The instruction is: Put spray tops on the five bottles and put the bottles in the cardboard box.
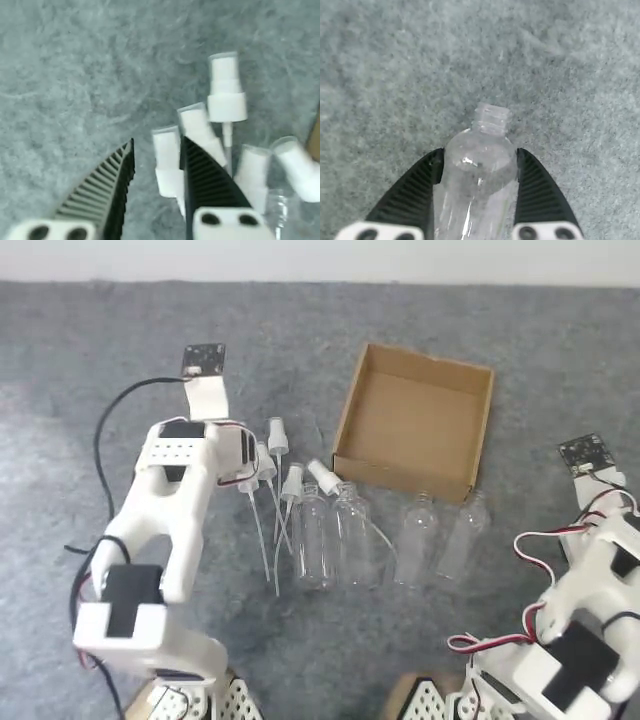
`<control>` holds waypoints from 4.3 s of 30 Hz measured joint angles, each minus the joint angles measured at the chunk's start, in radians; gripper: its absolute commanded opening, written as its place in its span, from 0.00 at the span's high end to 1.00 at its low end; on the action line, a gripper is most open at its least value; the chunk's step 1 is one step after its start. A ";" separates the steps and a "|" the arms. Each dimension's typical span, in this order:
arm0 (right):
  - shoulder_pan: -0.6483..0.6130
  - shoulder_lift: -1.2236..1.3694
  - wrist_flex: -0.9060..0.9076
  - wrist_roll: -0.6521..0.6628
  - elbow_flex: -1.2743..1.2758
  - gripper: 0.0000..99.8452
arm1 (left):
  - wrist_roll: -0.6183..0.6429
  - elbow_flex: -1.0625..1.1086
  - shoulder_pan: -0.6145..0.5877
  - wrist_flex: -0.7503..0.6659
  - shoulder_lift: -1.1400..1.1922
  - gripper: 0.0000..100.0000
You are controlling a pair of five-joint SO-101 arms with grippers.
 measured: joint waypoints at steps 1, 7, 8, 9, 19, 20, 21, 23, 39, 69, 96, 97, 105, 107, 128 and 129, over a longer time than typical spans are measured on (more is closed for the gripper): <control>0.000 0.000 0.000 0.000 0.000 0.93 | 0.000 0.000 -0.002 -0.002 0.018 0.87; 0.000 0.000 0.000 0.000 0.000 0.93 | 0.003 -0.009 0.002 0.009 0.100 0.87; 0.000 0.000 0.000 0.000 0.000 0.93 | 0.003 -0.017 0.002 0.020 0.107 0.87; 0.000 0.000 0.000 0.000 0.000 0.93 | 0.000 -0.020 0.002 0.028 0.112 0.87; 0.000 0.000 0.000 0.002 0.000 0.93 | -0.087 -0.023 0.058 0.115 0.115 0.94; 0.000 0.000 0.000 0.002 0.000 0.93 | -0.089 -0.023 0.068 0.121 0.115 0.93; 0.000 0.000 0.000 0.002 0.000 0.93 | -0.089 -0.023 0.075 0.126 0.115 0.93; 0.000 0.000 0.000 0.002 0.000 0.93 | -0.092 -0.023 0.084 0.135 0.115 0.92; -0.002 0.000 0.025 -0.071 -0.002 0.77 | -0.097 -0.023 0.086 0.135 0.115 0.89; 0.003 -0.005 0.189 -0.078 -0.074 0.99 | -0.097 -0.023 0.087 0.126 0.115 0.99; -1.007 -0.829 0.296 -0.417 0.040 0.99 | -0.089 -0.176 -0.057 0.396 -0.816 0.99; -1.030 -0.829 0.249 -0.450 0.055 0.99 | -0.068 -0.204 -0.057 0.396 -0.824 0.99; -1.223 -0.833 -0.193 -0.721 0.259 0.99 | 0.081 -0.347 0.092 0.345 -0.842 0.99; -1.274 -0.833 -0.242 -0.729 0.310 0.99 | 0.097 -0.373 0.109 0.311 -0.844 0.99; -1.415 -0.833 -0.292 -0.740 0.370 0.99 | 0.169 -0.218 0.163 -0.006 -0.847 0.99; -1.415 -0.833 -0.292 -0.740 0.370 0.99 | 0.169 -0.199 0.163 -0.020 -0.847 0.99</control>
